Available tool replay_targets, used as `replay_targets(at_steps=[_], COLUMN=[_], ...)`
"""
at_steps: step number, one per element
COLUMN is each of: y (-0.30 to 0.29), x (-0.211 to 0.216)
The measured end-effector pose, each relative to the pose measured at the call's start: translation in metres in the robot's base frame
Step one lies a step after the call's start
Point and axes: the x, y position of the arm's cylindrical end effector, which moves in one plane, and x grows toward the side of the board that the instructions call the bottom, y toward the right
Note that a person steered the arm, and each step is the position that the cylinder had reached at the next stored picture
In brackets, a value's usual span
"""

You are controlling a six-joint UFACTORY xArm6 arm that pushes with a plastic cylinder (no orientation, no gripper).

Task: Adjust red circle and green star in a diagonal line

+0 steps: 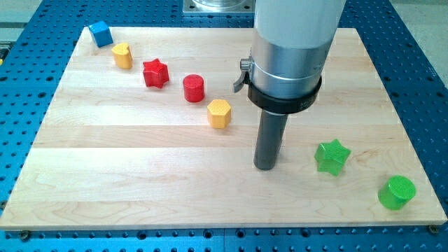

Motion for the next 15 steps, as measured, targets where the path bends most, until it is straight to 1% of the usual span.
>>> replay_targets(at_steps=[1, 2, 5, 9, 10, 11, 12, 15], y=[0.015, 0.055, 0.115, 0.173, 0.162, 0.084, 0.009, -0.097], x=[-0.001, -0.008, -0.067, -0.102, -0.106, -0.117, -0.153, -0.160])
